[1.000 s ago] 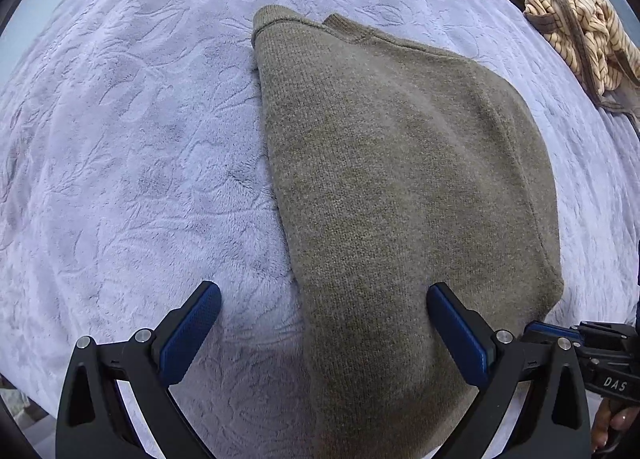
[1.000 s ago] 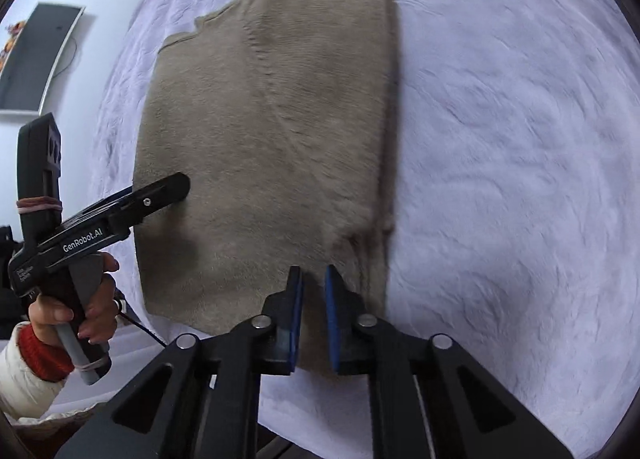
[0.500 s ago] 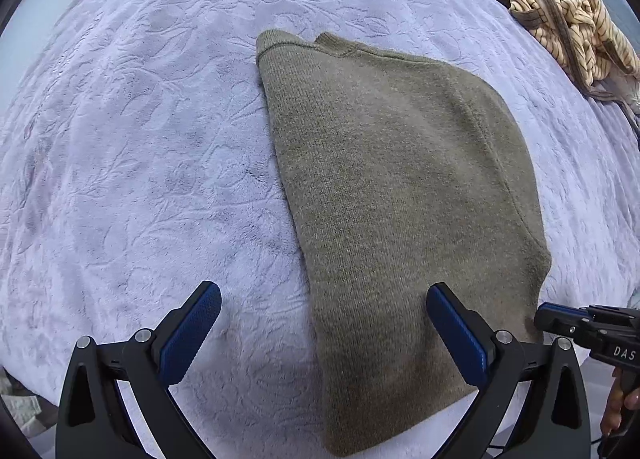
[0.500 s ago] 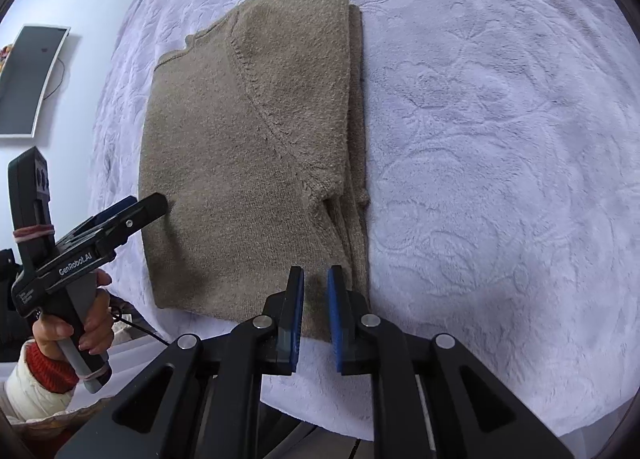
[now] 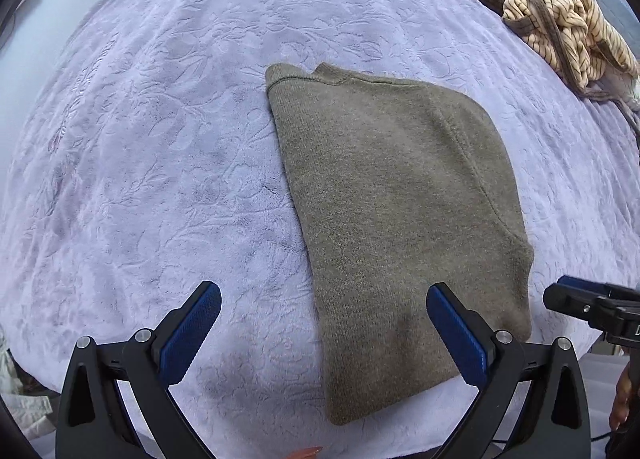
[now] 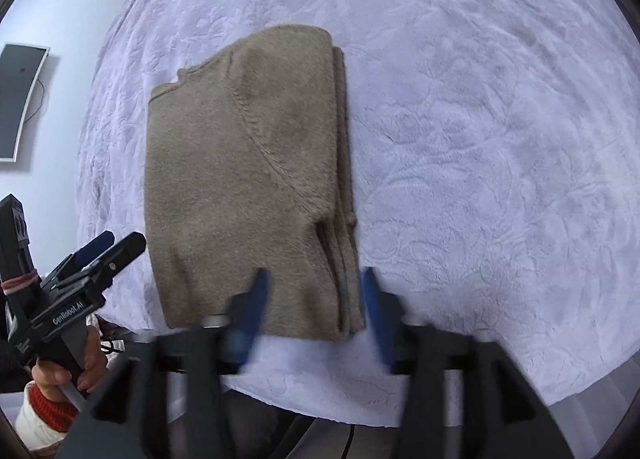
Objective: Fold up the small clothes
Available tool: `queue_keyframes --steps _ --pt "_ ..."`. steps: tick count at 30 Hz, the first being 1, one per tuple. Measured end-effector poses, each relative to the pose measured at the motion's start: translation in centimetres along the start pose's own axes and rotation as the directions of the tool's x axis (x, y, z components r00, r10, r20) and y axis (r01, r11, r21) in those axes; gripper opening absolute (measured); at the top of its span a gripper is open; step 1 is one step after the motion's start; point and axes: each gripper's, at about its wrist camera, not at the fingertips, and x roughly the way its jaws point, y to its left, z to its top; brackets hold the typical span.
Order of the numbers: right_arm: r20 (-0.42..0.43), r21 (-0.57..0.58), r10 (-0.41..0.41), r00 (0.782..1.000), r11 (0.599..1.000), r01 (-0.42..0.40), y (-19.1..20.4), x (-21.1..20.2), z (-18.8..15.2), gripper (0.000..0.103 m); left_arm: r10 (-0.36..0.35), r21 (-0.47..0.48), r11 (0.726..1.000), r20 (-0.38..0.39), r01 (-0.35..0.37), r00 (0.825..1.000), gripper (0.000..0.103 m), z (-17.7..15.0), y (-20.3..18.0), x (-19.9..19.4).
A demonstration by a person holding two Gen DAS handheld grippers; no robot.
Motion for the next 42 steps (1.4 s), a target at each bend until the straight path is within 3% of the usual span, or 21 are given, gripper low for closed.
queue_keyframes --steps 12,15,19,25,42 --pt "0.045 -0.048 -0.098 0.994 0.994 0.100 2.9 -1.1 0.8 0.085 0.017 -0.029 0.999 0.008 -0.017 1.000 0.103 -0.1 -1.4 -1.5" --pt "0.081 -0.054 -0.105 0.991 0.993 0.109 3.4 -1.4 0.8 0.103 0.013 -0.034 0.999 -0.001 -0.013 1.000 0.103 -0.2 -1.4 -1.7" --pt "0.118 -0.086 -0.146 0.982 0.984 0.156 4.2 -1.8 0.8 0.103 0.010 -0.047 0.999 -0.013 -0.010 1.000 0.103 -0.4 -1.5 -1.8" --pt "0.097 -0.081 -0.206 0.974 0.973 0.215 4.6 -1.9 1.3 0.103 0.025 -0.063 0.998 -0.026 -0.026 0.999 0.103 -0.4 -1.2 -2.1" --pt "0.069 -0.055 -0.237 0.969 0.969 0.241 4.3 -2.1 1.4 0.103 0.037 -0.071 0.997 -0.021 -0.038 0.999 0.103 -0.5 -1.6 -2.7"
